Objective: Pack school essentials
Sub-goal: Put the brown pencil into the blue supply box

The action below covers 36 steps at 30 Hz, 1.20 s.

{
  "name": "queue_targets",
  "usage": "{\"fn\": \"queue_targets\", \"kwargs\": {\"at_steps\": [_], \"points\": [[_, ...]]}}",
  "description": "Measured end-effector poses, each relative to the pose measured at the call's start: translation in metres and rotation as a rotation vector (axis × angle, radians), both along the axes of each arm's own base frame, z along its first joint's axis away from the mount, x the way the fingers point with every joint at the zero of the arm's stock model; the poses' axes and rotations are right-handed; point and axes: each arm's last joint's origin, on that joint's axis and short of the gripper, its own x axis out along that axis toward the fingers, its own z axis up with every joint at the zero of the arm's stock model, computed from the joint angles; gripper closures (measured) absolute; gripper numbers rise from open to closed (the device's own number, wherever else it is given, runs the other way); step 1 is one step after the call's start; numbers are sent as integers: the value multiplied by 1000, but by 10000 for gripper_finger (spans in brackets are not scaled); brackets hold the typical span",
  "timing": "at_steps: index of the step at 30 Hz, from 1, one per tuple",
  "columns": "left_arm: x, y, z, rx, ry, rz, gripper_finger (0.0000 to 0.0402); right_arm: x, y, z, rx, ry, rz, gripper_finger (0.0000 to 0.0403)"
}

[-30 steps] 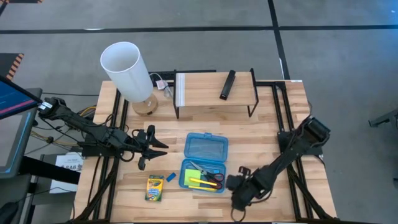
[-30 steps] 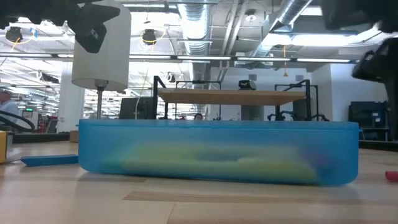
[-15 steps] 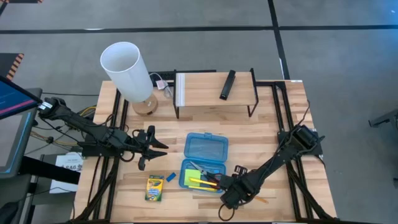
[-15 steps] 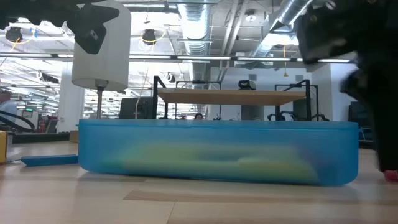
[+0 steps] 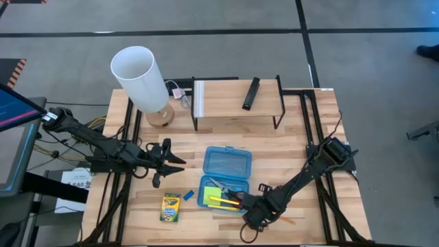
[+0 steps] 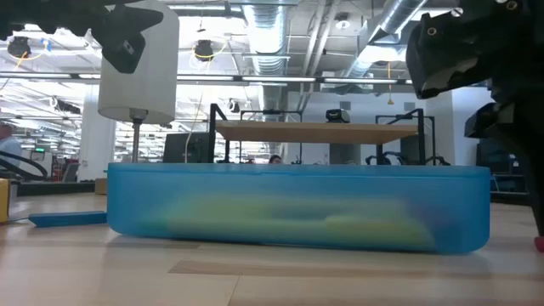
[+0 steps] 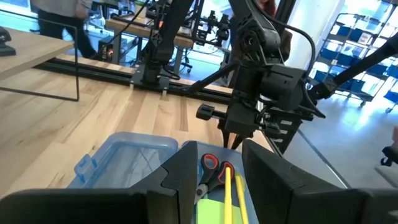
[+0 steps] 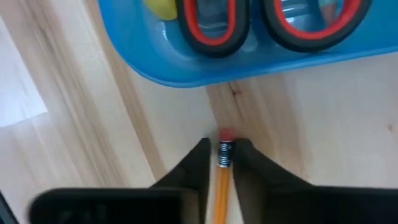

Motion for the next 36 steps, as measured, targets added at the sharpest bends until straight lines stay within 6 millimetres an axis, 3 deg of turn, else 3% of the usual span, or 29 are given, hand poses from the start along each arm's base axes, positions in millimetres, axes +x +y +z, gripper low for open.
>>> {"fn": "queue_targets", "kwargs": {"at_steps": [4, 6, 36], "points": [[0, 0, 0, -5, 1, 0, 288, 2, -4, 0, -6, 9, 26, 384], [0, 0, 0, -5, 1, 0, 288, 3, -6, 0, -9, 14, 32, 393], [0, 0, 1, -8, -9, 1, 288, 15, -28, 20, -107, 130, 77, 401]]}}
